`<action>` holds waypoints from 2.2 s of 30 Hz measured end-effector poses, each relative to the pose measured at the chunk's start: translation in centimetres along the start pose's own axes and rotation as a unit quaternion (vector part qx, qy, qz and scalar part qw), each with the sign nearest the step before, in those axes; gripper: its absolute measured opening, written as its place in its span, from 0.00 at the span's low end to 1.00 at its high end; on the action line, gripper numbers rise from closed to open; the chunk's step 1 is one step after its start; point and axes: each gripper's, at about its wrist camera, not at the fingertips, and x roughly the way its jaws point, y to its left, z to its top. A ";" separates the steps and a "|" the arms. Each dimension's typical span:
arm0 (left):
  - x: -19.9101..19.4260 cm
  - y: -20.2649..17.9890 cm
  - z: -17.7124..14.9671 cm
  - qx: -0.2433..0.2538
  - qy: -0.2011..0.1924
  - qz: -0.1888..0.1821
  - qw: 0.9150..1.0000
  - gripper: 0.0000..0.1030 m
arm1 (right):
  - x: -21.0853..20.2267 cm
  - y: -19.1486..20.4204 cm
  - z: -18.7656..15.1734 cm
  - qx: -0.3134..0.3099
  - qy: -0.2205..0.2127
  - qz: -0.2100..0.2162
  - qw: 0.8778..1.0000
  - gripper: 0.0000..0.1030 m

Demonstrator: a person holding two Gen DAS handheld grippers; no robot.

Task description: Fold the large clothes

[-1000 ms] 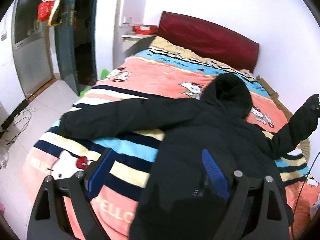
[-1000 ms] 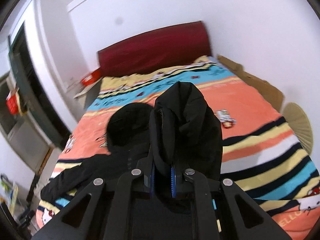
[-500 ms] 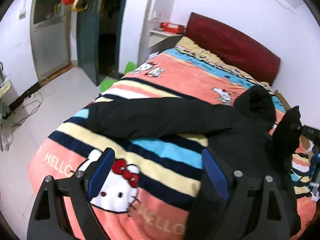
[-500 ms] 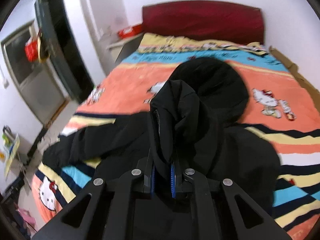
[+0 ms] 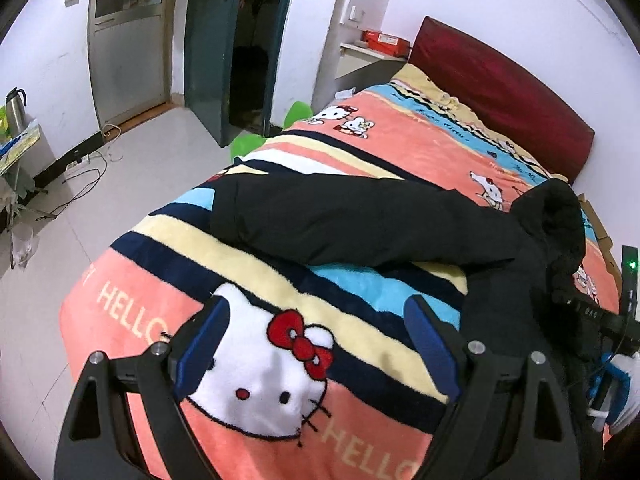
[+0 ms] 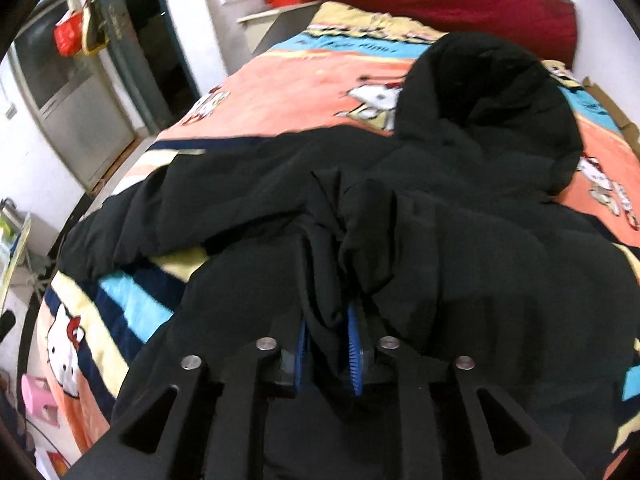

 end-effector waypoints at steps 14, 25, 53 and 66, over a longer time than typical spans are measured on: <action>1.0 1.4 0.0 -0.043 0.019 -0.018 0.999 0.86 | -4.2 0.6 -0.7 -0.025 -0.037 0.010 0.999 0.22; 8.3 9.4 2.5 -0.200 0.043 -0.071 0.976 0.86 | -7.8 -3.2 -2.7 -0.024 -0.053 0.005 0.998 0.26; 18.4 12.3 5.6 -0.247 0.081 -0.100 0.960 0.36 | -12.2 -13.6 -8.7 0.083 -0.057 -0.030 0.994 0.36; 10.3 5.3 8.8 -0.190 0.030 -0.145 0.970 0.20 | -18.5 -15.9 -11.2 0.095 -0.091 -0.064 0.989 0.39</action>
